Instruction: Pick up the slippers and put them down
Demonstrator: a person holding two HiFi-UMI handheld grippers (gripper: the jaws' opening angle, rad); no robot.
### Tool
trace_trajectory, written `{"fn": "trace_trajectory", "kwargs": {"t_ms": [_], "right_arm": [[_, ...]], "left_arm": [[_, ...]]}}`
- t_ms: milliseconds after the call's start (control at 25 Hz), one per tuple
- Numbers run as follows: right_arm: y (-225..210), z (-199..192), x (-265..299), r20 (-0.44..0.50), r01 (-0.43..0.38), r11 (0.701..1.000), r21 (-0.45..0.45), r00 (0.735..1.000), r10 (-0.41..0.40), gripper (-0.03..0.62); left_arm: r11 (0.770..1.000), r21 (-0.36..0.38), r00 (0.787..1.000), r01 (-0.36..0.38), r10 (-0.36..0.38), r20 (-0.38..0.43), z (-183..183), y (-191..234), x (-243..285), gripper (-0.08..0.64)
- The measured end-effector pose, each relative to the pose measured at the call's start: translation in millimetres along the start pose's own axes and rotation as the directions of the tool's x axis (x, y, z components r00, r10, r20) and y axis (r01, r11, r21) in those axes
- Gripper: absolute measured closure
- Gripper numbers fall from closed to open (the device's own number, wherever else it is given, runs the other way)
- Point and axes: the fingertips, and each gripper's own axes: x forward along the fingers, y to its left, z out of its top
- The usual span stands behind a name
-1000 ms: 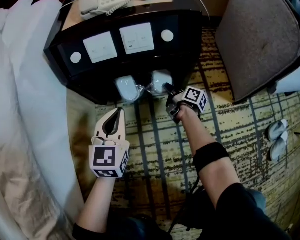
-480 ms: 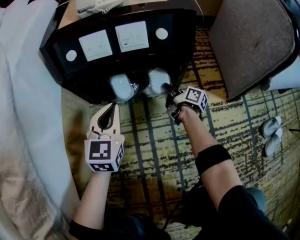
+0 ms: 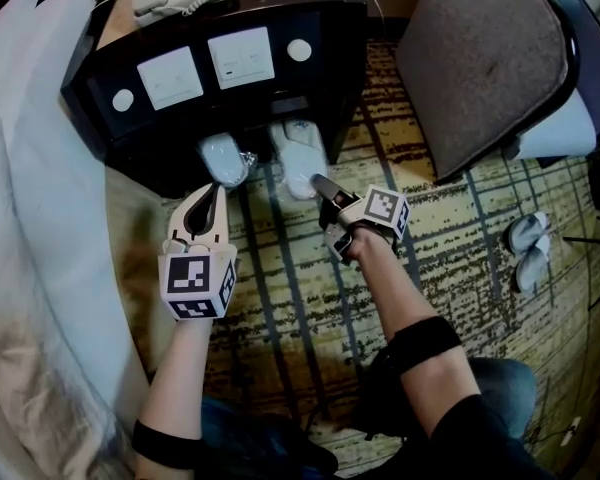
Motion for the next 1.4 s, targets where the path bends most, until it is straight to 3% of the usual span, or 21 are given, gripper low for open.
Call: {"fn": "trace_trajectory", "kwargs": {"t_ms": [560, 960, 1160, 1400], "right_arm": [[-1, -79, -79, 0.006, 0.006, 1.000, 0.012, 1.000, -0.006, 0.470], [-26, -108, -134, 0.003, 0.021, 1.000, -0.014, 1.000, -0.021, 0.471], [-40, -118, -156, 0.078, 0.033, 0.999, -0.006, 0.996, -0.033, 0.471], [-71, -126, -183, 0.204, 0.133, 0.991, 0.032, 0.969, -0.137, 0.471]], "left_arm": [[1.000, -0.019, 0.999, 0.024, -0.024, 0.027, 3, -5, 13, 0.560], [0.998, -0.013, 0.998, 0.054, -0.054, 0.028, 2, -16, 20, 0.560], [0.998, -0.017, 0.998, 0.062, -0.062, 0.033, 2, -20, 19, 0.560], [0.997, -0.006, 0.996, 0.077, -0.077, 0.037, 4, -28, 15, 0.560]]}}
